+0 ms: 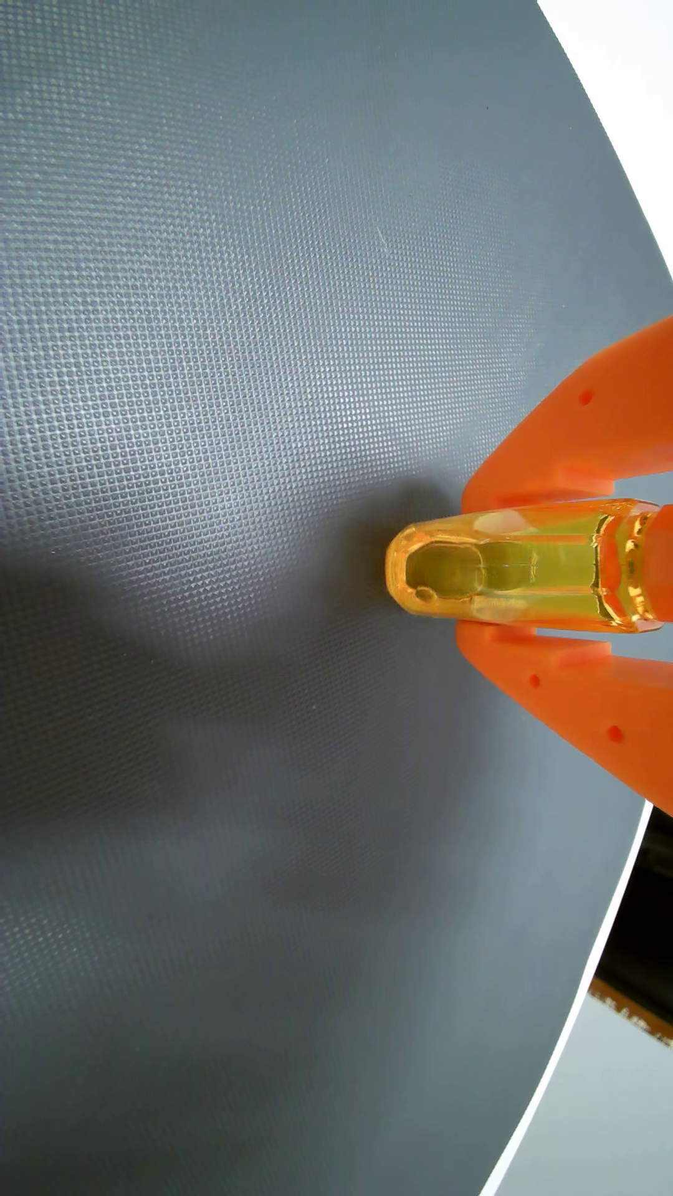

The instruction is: Grab the eyedrops

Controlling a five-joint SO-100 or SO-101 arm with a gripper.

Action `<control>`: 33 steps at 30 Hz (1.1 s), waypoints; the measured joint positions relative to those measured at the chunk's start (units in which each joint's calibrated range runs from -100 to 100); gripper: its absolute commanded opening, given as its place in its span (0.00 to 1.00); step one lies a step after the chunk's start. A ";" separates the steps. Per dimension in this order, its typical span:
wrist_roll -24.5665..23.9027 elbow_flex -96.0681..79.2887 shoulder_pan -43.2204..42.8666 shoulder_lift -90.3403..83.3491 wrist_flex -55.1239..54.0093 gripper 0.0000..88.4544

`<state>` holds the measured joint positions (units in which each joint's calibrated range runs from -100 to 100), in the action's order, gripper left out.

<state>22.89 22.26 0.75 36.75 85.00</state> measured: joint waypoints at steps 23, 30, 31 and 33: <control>-7.17 11.02 -0.37 0.00 8.28 0.01; -11.51 11.02 0.82 0.00 9.15 0.01; -11.72 11.02 0.75 -0.25 9.15 0.01; -11.98 11.02 0.67 -1.19 9.50 0.01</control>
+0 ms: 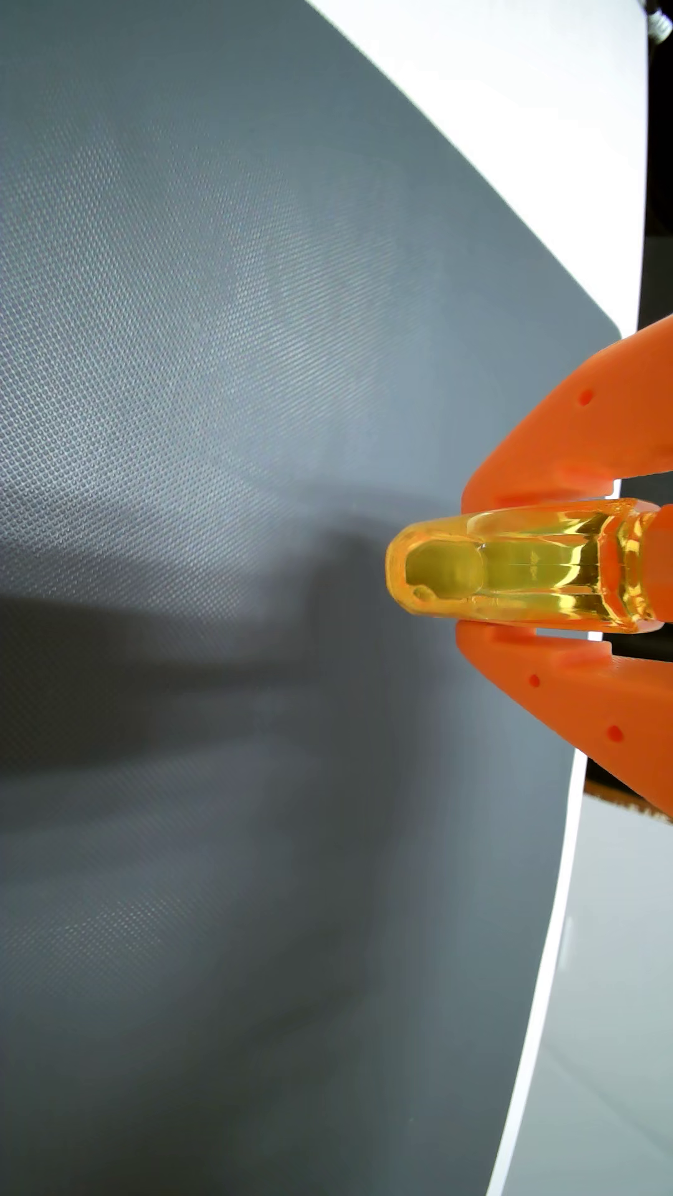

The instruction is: Grab the eyedrops

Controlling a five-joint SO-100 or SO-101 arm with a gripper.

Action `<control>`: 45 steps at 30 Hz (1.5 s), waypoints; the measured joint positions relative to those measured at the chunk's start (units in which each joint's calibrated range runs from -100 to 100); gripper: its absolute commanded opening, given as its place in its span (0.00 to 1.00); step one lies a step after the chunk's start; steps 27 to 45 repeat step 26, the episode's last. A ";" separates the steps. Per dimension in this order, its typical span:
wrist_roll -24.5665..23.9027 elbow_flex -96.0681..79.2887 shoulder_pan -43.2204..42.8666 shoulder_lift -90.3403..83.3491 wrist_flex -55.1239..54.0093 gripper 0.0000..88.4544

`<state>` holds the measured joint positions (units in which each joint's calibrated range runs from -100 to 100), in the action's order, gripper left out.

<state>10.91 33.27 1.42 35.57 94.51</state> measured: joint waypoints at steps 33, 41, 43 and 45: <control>-0.84 -11.20 1.42 -12.21 -4.71 0.01; -0.84 -11.20 1.42 -12.21 -4.71 0.01; -0.84 -11.20 1.42 -12.21 -4.71 0.01; -0.84 -11.20 1.42 -12.21 -4.71 0.01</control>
